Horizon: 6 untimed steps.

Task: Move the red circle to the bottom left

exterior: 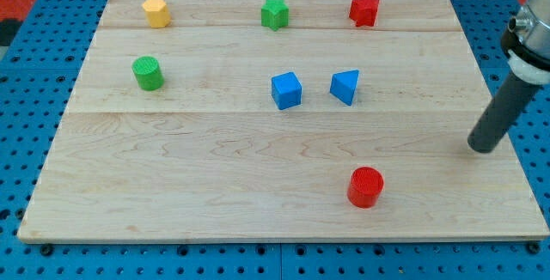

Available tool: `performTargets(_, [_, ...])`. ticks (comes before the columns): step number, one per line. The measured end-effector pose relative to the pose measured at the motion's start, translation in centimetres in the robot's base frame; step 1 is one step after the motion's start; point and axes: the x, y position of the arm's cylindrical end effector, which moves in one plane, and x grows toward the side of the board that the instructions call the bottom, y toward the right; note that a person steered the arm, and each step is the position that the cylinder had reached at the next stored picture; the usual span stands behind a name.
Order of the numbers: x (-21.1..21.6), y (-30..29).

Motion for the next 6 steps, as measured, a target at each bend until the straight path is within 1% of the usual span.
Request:
performTargets(1, [4.0, -0.1])
performTargets(2, [7.7, -1.8])
performTargets(3, [8.7, -6.3])
performTargets(4, [6.9, -12.6])
performTargets(5, [5.3, -16.7])
performTargets(6, [4.7, -24.7])
